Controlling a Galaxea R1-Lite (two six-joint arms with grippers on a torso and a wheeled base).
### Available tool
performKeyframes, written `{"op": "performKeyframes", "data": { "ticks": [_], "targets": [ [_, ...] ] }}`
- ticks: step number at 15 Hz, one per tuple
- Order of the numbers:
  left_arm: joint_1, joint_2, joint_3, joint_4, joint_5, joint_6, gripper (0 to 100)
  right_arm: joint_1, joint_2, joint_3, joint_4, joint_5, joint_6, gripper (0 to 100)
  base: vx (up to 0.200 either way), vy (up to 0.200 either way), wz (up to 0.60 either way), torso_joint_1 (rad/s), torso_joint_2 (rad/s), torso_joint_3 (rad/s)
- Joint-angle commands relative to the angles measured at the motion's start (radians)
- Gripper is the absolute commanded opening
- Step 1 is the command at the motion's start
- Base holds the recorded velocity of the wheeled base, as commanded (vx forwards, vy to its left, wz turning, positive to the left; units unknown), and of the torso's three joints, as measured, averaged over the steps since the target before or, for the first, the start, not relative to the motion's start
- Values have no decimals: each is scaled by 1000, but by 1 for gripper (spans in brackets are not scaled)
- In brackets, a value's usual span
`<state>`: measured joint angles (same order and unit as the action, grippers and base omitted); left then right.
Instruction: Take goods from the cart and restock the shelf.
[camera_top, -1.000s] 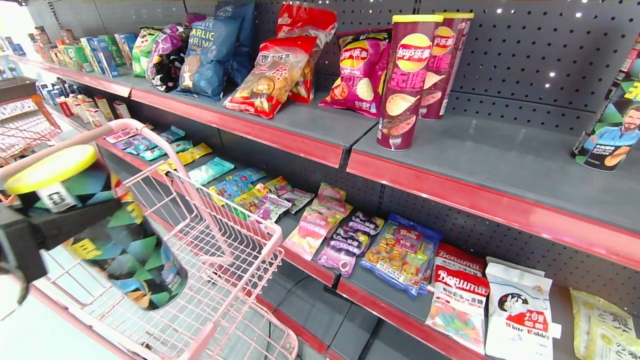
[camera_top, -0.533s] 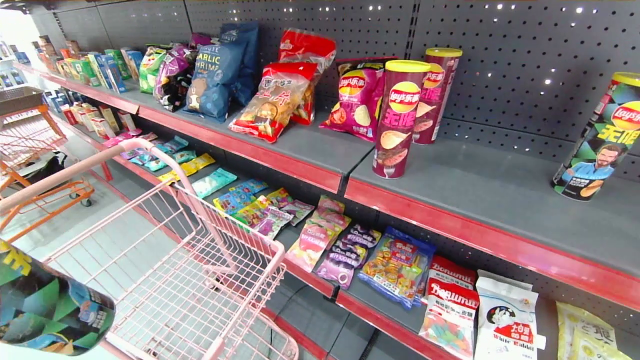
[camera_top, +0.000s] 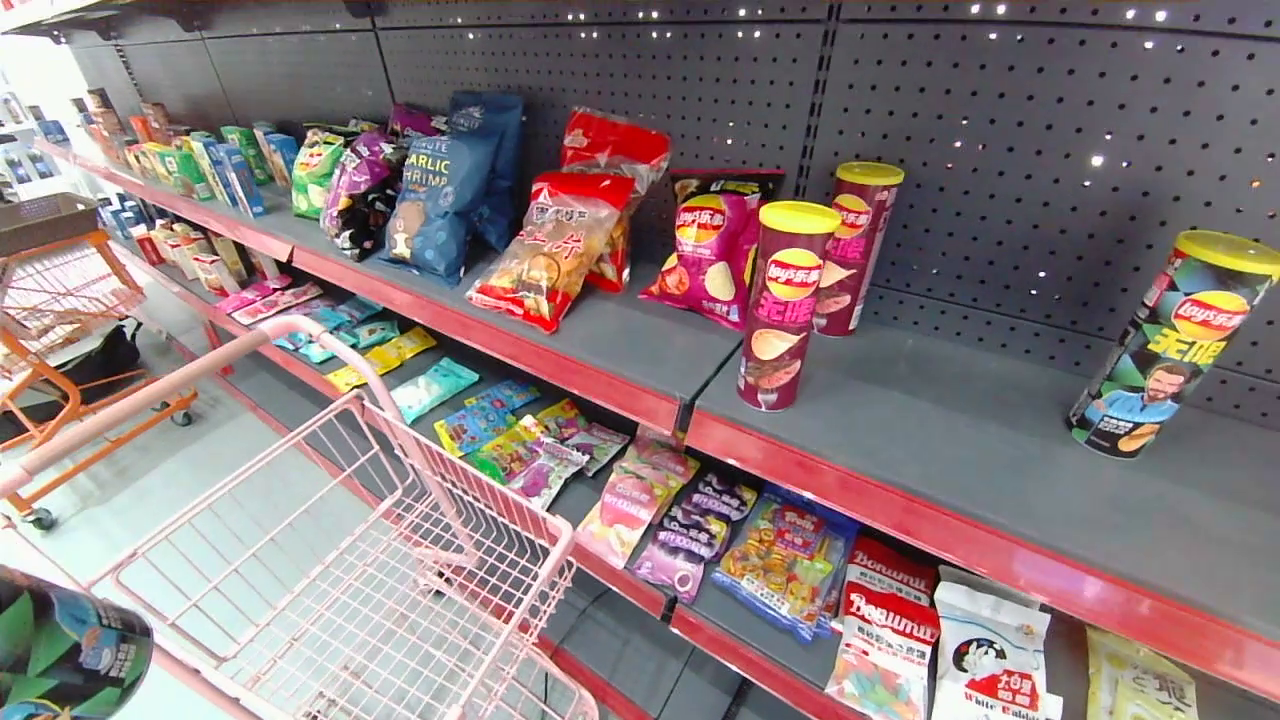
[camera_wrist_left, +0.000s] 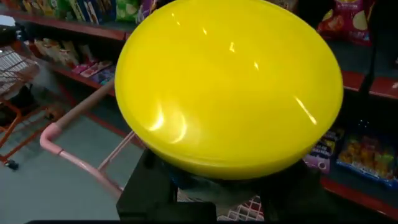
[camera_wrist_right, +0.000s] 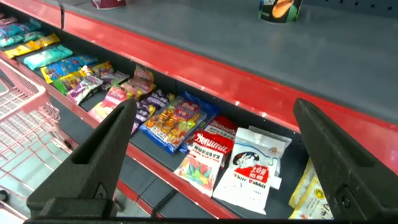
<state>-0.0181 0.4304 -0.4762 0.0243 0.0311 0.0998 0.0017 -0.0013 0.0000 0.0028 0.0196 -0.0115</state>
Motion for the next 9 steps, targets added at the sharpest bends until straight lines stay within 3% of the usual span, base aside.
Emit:
{"op": "performKeyframes", "data": {
  "ticks": [1,3,9],
  "targets": [
    [-2,-48,34,-1,-3,6,0,0,1,0,0,-1,2,100,0,0,-600,119,-310,-168],
    [-2,-70,56,-1,-5,43,0,0,1,0,0,0,1,100,0,0,-600,29,-71,-44],
    [-2,-98,77,6,-7,52,0,0,1,0,0,0,2,100,0,0,-600,10,-2,-6]
  ]
}}
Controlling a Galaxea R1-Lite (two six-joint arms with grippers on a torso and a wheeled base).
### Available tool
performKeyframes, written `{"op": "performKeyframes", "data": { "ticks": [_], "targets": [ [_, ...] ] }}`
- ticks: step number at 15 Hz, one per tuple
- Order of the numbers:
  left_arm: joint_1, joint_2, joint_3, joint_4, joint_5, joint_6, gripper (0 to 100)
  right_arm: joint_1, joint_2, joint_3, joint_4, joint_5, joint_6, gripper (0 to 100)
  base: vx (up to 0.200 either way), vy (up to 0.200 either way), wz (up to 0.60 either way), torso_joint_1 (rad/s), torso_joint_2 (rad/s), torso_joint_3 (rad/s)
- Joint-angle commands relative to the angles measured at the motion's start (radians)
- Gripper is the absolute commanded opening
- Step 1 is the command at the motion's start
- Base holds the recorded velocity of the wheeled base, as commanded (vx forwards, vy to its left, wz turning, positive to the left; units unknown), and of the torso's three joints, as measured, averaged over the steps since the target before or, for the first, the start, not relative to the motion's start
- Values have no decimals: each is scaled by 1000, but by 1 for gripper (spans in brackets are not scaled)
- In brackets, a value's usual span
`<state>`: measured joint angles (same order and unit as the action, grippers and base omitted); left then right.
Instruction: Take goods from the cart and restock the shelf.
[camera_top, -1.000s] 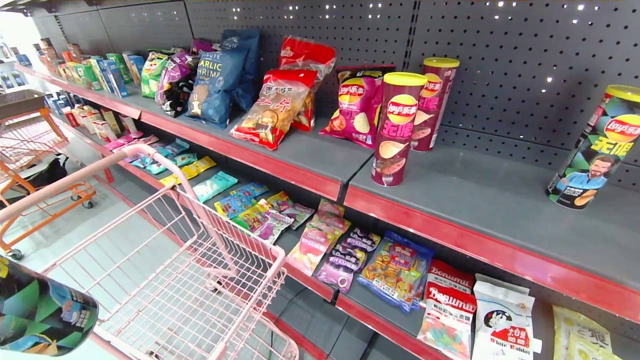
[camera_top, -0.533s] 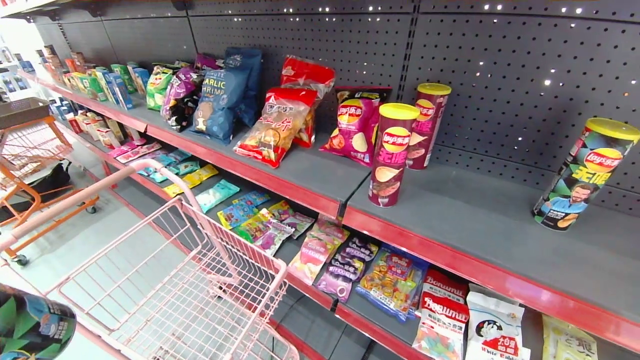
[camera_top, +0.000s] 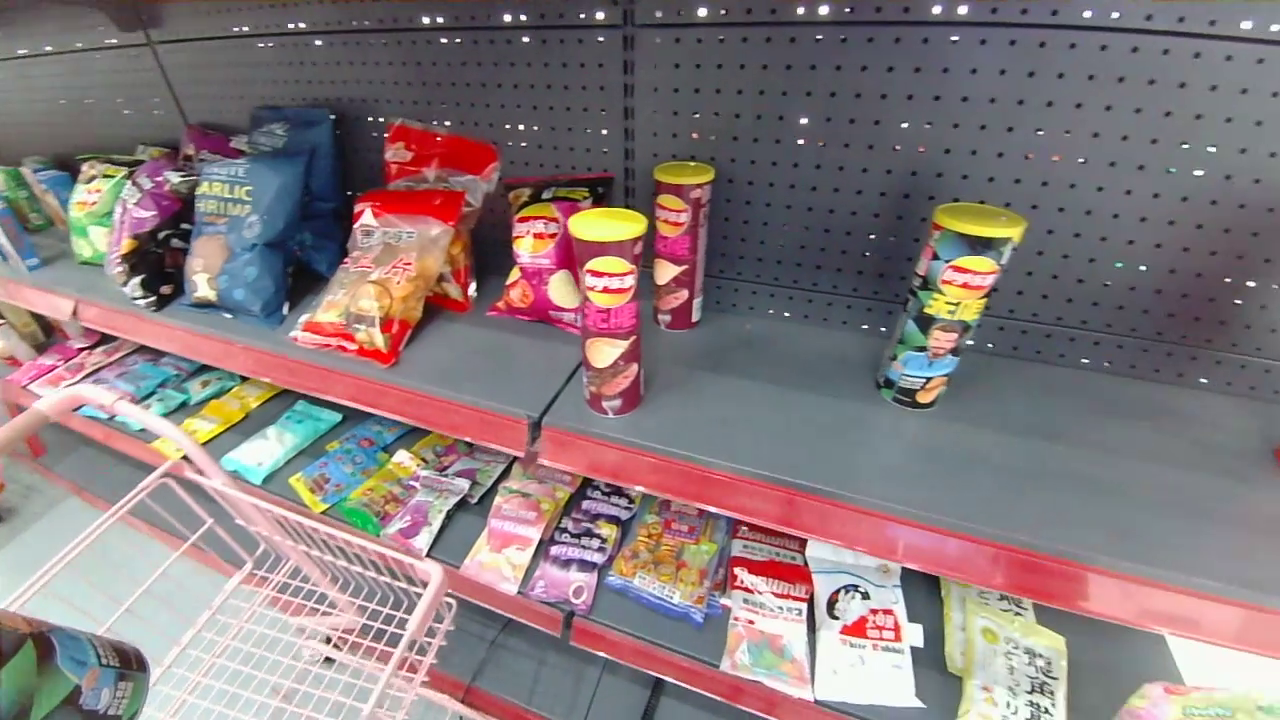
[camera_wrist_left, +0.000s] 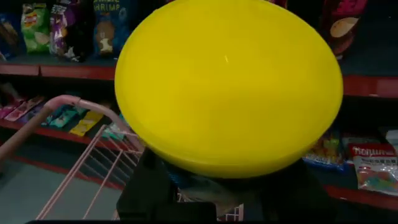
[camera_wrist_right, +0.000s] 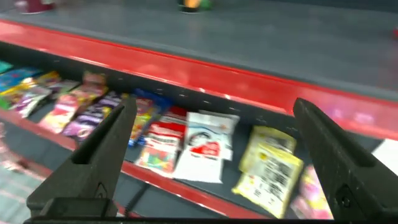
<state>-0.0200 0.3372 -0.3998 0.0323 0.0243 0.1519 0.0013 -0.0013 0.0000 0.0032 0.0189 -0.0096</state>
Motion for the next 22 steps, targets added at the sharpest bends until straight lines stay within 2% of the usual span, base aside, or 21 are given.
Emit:
{"op": "performKeyframes", "data": {
  "ticks": [1,2,7,10,12,14,16,19,22],
  "targets": [
    [0,-6,-1,11,0,0,0,0,1,0,0,1,-1,100,0,0,-600,7,-7,2],
    [0,-10,-2,35,2,0,0,0,1,0,0,1,-1,100,0,0,-600,2,2,2],
    [0,-18,1,37,0,0,0,0,1,0,0,1,-1,100,0,0,-600,3,2,3],
    [0,-18,1,46,2,1,0,0,1,0,0,1,-1,100,0,0,0,0,0,0],
    [0,-18,-7,60,3,35,0,0,1,0,0,1,-1,100,0,0,0,0,0,0],
    [0,-23,-10,61,5,89,0,0,1,0,0,3,-1,100,0,0,0,0,0,0],
    [2,-26,-10,63,8,97,0,0,1,0,0,4,-1,100,0,0,0,0,0,0],
    [2,-43,-7,64,9,104,0,0,1,0,0,6,-1,100,200,0,0,-2,1,6],
    [0,-63,-5,70,2,104,0,0,1,0,0,6,-4,100,0,0,0,0,0,0]
  ]
}}
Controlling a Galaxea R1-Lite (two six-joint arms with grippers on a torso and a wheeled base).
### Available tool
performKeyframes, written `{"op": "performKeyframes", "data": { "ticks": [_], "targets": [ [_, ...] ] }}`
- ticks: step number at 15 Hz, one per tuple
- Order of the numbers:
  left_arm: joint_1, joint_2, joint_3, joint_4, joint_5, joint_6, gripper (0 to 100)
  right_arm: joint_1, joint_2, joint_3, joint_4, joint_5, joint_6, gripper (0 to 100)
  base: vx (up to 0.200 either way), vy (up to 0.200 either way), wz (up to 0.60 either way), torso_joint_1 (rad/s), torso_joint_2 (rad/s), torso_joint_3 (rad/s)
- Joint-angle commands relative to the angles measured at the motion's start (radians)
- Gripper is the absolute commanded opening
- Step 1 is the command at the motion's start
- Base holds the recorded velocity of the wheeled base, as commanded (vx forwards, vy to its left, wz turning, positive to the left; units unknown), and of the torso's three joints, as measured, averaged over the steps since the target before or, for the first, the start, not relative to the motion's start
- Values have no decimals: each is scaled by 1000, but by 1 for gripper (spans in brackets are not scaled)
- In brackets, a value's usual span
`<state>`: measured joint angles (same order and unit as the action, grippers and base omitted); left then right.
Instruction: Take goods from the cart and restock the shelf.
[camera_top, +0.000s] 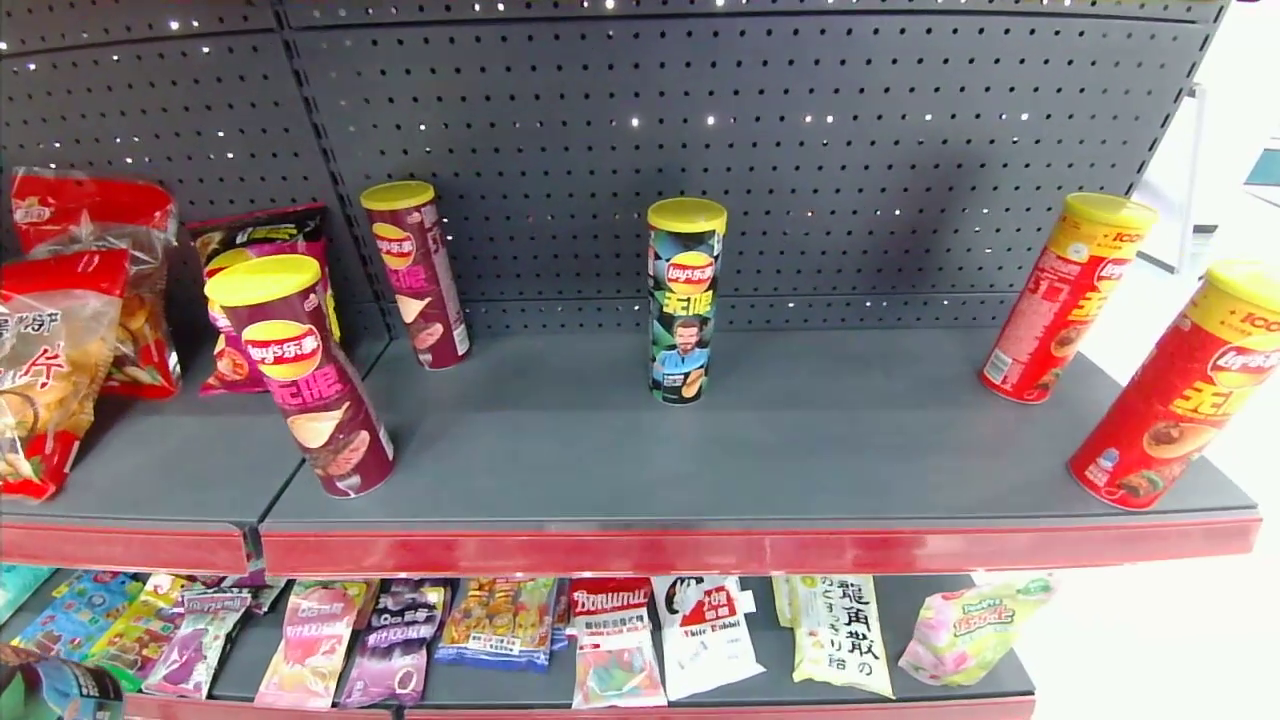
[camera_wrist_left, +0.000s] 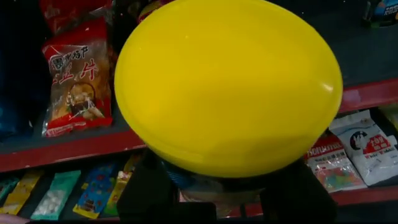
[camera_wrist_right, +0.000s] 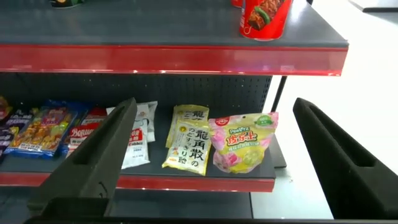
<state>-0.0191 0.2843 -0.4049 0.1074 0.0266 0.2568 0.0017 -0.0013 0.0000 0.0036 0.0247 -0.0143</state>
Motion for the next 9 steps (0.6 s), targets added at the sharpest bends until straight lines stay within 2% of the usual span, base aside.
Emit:
{"op": "performKeyframes", "data": {
  "ticks": [1,4,5,6,7,8,9],
  "targets": [
    [-1,-36,-6,40,-1,1,0,0,1,0,-1,3,-1,100,0,0,0,0,0,0],
    [-4,-128,-6,133,-4,-1,0,0,1,0,-4,38,-24,100,0,0,0,0,0,0],
    [-5,-145,-9,136,-20,-5,0,3,15,-51,-20,100,-41,100,0,0,0,0,0,0],
    [-16,-155,-20,140,-73,-19,0,-2,164,-222,-17,143,-36,100,0,0,0,0,0,0],
    [-28,-158,-18,138,-125,-59,0,6,288,-342,-20,159,-13,100,0,0,0,0,0,0],
    [-36,-160,-15,136,-175,-110,0,34,345,-400,-16,210,-10,100,0,0,0,0,0,0],
    [-36,-149,-9,135,-217,-126,0,63,377,-399,-14,290,-32,100,0,0,0,0,0,0]
  ]
}}
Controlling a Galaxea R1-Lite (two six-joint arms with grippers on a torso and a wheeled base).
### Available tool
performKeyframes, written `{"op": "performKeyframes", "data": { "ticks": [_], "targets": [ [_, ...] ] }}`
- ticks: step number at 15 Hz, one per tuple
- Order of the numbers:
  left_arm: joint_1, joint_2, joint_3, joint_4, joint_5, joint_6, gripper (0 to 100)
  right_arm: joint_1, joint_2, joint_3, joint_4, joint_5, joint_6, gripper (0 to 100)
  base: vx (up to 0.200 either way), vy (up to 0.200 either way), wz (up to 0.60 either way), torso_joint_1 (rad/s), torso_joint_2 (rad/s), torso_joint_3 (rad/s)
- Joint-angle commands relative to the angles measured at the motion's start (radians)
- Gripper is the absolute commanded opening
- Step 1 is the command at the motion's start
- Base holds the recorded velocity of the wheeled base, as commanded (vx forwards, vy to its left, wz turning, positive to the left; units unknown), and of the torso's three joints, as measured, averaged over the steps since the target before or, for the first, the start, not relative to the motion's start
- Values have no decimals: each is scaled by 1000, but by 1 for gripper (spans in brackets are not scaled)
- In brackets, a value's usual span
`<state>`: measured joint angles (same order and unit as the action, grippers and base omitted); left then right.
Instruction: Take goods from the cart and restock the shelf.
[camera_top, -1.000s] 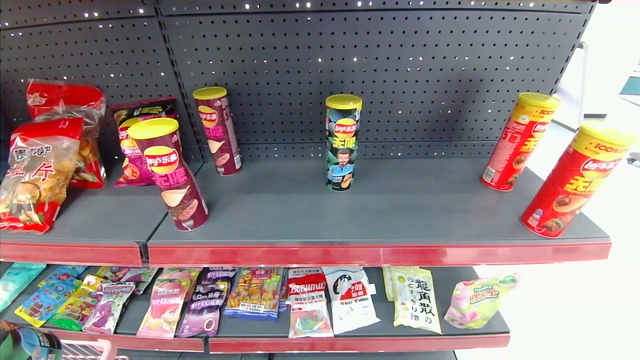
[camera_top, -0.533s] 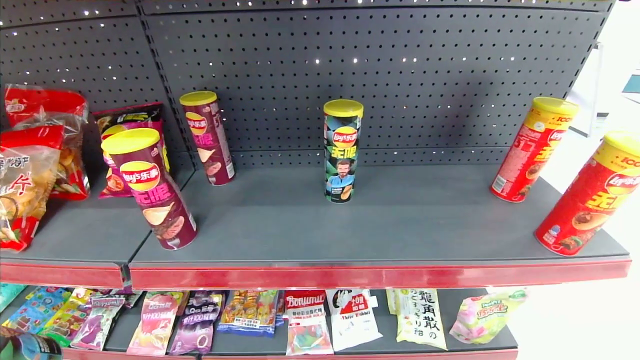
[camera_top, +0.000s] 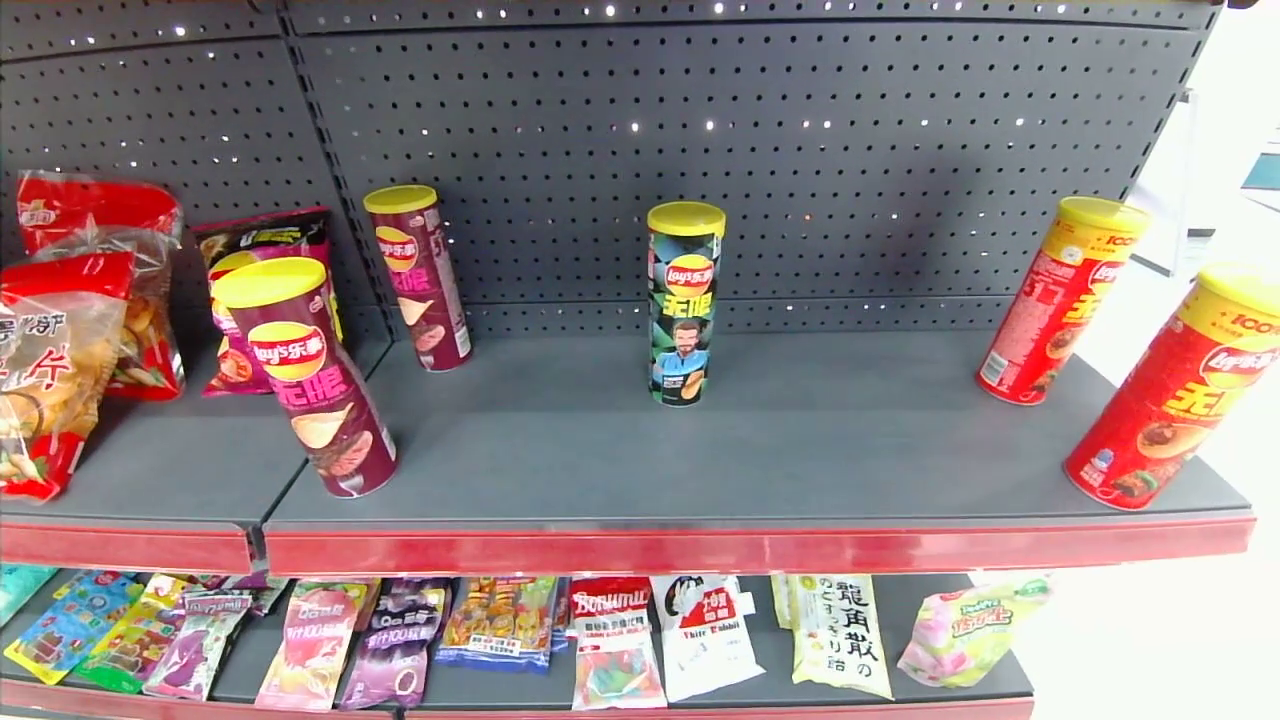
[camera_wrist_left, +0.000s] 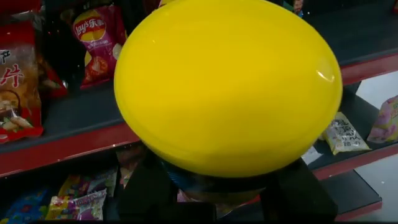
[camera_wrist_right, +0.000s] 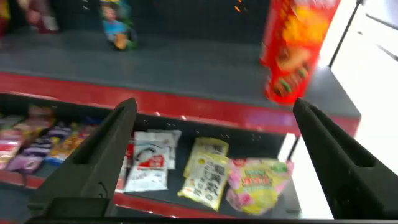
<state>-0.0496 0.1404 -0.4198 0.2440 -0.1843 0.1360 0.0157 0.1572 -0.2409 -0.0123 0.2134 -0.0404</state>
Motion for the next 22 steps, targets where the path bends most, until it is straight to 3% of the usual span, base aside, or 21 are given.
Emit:
{"op": "performKeyframes", "data": {
  "ticks": [1,3,4,8,13,22],
  "targets": [
    [-6,-7,15,0,-7,-7,0,53,257,-150,2,144,-42,100,0,0,0,0,0,0],
    [-6,-12,39,0,-7,-7,0,58,386,-183,-11,156,-65,100,0,0,0,0,0,0],
    [2,-4,50,0,37,-6,0,82,504,-248,-12,156,-96,100,0,0,0,0,0,0],
    [-3,33,47,-3,39,-13,0,273,858,-511,-32,153,-108,100,0,0,0,0,0,0],
    [-1,42,38,-2,72,-12,0,311,1337,-592,-491,130,-107,100,0,0,0,0,0,0],
    [-1,68,36,-2,92,-10,0,435,1654,-893,-500,95,-24,100,0,0,0,0,0,0]
  ]
}}
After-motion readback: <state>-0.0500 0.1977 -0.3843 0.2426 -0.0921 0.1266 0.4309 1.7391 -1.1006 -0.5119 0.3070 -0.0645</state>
